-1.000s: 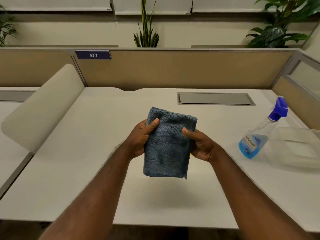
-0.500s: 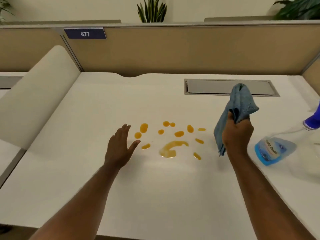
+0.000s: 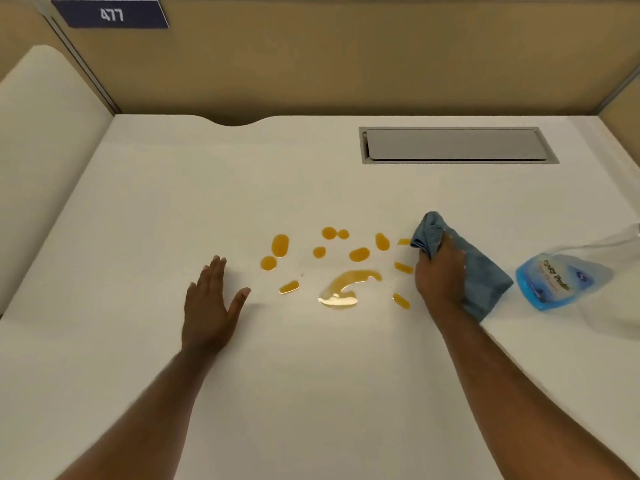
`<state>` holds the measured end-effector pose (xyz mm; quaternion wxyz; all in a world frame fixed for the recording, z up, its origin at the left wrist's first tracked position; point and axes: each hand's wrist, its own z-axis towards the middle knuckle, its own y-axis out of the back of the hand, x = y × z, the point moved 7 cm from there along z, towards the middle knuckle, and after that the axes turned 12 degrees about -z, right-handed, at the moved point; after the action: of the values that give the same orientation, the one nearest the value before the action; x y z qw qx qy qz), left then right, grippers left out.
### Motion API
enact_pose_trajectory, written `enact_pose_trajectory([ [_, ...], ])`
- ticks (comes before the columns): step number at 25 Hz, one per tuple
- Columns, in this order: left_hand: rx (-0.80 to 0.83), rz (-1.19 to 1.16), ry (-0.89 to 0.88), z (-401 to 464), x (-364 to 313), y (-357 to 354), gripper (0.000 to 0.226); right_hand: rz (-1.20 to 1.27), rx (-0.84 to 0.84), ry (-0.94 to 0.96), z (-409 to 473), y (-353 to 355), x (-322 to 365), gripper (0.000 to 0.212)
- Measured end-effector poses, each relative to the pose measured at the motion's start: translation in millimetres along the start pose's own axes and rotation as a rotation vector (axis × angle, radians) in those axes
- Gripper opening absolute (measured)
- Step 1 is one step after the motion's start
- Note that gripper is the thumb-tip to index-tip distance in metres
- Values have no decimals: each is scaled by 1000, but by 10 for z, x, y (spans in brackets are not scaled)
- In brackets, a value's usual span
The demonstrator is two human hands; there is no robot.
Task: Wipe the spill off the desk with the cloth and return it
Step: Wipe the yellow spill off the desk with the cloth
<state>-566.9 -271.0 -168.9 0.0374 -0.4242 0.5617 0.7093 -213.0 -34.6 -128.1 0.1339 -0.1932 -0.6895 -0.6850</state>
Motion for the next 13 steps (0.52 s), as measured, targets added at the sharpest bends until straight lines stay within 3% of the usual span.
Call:
enact_pose_trajectory([
  [5,37,-55,-58,-29,159,111,74,-280,145,-58,63,-345,182,68],
  [10,130,34,-101,31,52,-37,76,-650,122,271,306,-154,-111,96],
  [13,169,119,-94,69,45,-103,77,-688,194,300,344,-220,-309,108],
])
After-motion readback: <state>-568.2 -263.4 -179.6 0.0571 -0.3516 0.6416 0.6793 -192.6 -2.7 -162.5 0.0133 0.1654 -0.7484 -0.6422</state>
